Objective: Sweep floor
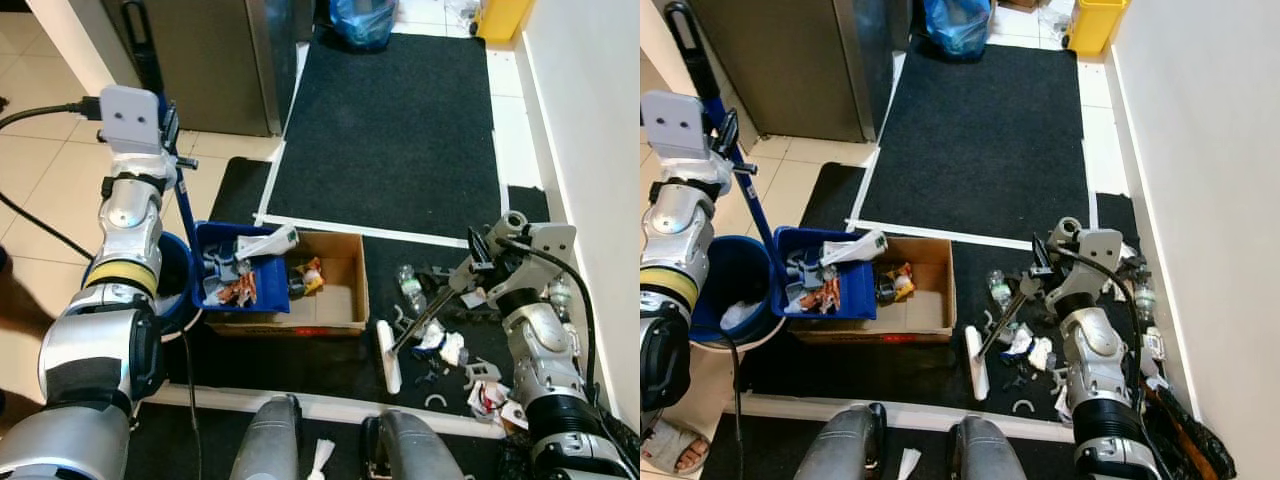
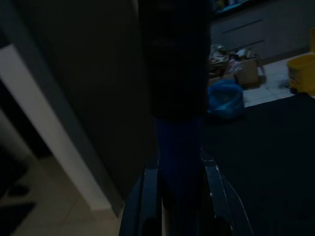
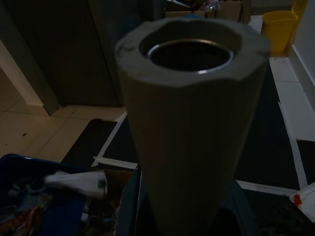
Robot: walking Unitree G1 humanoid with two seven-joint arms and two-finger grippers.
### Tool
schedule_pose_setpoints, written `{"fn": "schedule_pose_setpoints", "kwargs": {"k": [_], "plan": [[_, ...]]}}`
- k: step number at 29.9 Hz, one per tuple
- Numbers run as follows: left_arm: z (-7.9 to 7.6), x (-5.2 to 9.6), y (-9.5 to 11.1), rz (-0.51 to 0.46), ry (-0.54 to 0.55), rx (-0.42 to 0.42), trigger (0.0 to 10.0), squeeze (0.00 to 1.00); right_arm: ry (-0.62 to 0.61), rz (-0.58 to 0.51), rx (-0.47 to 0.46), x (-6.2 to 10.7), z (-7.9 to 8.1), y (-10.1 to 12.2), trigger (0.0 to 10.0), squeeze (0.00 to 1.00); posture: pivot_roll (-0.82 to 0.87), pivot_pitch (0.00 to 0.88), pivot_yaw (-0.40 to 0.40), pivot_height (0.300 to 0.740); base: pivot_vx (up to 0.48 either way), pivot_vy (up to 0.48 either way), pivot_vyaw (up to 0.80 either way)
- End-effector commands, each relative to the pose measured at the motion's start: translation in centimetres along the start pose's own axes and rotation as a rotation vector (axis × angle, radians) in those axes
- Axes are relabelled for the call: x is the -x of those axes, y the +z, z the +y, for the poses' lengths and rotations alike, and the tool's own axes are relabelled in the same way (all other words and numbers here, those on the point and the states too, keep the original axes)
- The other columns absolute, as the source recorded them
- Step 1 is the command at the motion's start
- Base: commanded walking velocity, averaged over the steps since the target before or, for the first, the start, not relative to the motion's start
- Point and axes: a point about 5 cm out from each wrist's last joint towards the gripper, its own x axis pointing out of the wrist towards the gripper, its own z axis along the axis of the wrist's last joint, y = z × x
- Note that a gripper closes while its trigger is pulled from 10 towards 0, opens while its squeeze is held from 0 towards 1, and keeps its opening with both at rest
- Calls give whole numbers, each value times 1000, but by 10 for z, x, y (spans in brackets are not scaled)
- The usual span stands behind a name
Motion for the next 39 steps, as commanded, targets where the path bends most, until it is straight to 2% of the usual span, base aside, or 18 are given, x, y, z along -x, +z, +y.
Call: {"fn": "schedule_pose_setpoints", "kwargs": {"k": [1, 3, 5, 7, 9, 15, 29, 39], "plan": [[-4, -9, 20, -92, -47, -101, 10000, 0, -11, 29, -19, 5, 0, -7, 10000, 0, 63, 173, 14, 740, 0, 0, 0], [-6, -10, 21, -101, -62, -119, 10000, 0, -11, 29, -20, 6, 1, -7, 10000, 0, 64, 172, 15, 740, 0, 0, 0], [-14, -13, 28, -134, -100, -177, 10000, 0, -13, 28, -23, 6, 2, -7, 10000, 0, 64, 171, 18, 740, 0, 0, 0], [-14, -13, 28, -134, -100, -177, 10000, 0, -13, 28, -23, 6, 2, -7, 10000, 0, 64, 171, 18, 740, 0, 0, 0], [-22, -17, 36, -172, -137, -243, 10000, 0, -16, 27, -27, 6, 2, -7, 10000, 0, 63, 168, 21, 740, 0, 0, 0], [-29, -22, 46, -215, -157, -271, 10000, 0, -20, 22, -28, 5, 3, -6, 10000, 0, 62, 165, 23, 740, 0, 0, 0], [-41, -22, 49, -247, -201, -269, 10000, 0, -23, 20, -29, 5, 3, -6, 10000, 0, 64, 162, 28, 740, 0, 0, 0], [-56, -22, 50, -274, -288, -350, 10000, 0, -21, 19, -30, 2, 5, -5, 10000, 0, 66, 147, 29, 740, 0, 0, 0]]}}
